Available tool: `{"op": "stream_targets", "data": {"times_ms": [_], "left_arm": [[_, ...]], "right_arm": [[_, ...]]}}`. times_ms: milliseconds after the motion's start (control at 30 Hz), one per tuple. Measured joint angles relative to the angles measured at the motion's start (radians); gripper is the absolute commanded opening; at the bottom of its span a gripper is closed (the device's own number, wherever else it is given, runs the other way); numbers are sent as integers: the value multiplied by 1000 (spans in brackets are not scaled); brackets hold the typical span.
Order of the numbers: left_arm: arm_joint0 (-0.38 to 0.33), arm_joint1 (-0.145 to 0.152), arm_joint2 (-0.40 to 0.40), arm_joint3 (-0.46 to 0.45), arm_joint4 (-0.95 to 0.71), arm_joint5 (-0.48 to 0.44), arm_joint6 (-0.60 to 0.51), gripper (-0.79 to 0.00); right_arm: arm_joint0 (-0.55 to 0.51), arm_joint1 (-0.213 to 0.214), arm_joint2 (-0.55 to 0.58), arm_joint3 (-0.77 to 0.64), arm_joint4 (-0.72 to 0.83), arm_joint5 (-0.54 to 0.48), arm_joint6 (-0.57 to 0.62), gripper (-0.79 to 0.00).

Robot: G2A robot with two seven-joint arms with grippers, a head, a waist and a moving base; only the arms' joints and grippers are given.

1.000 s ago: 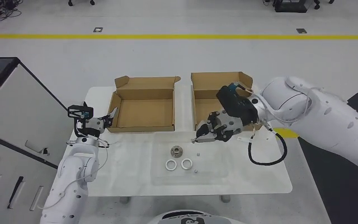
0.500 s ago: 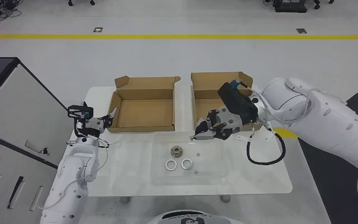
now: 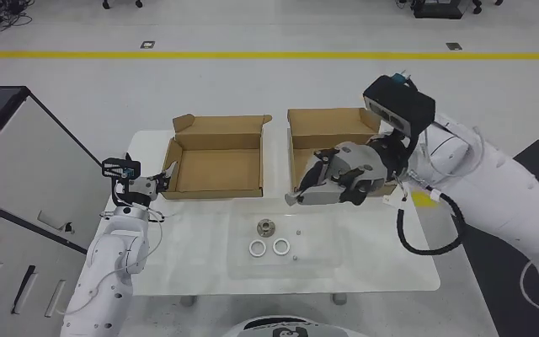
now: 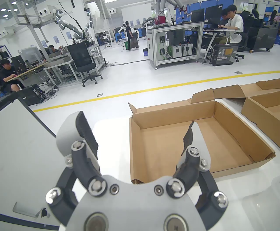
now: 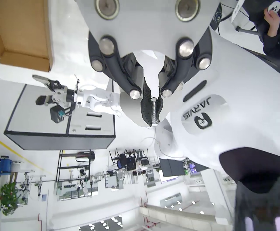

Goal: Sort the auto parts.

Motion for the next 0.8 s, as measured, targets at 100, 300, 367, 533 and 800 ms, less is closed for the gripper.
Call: {"op": "stream_targets", "data": {"times_ms": [100,300,367,533,800], "left_arm": [[0,0,0,0,0,0,0,0],[0,0,0,0,0,0,0,0],[0,0,0,0,0,0,0,0],[0,0,0,0,0,0,0,0],[0,0,0,0,0,0,0,0]], "right_arm": [[-24,-30,65,-7,115,0,74,-785],[-83,-102,177,-10,355,0,240,-785],[-98,-125,193,-21,390,0,232,-785],[-123,-172,211,-31,452,0,230,-785],[-131,-203,201,-31,508,0,230,-785]]}}
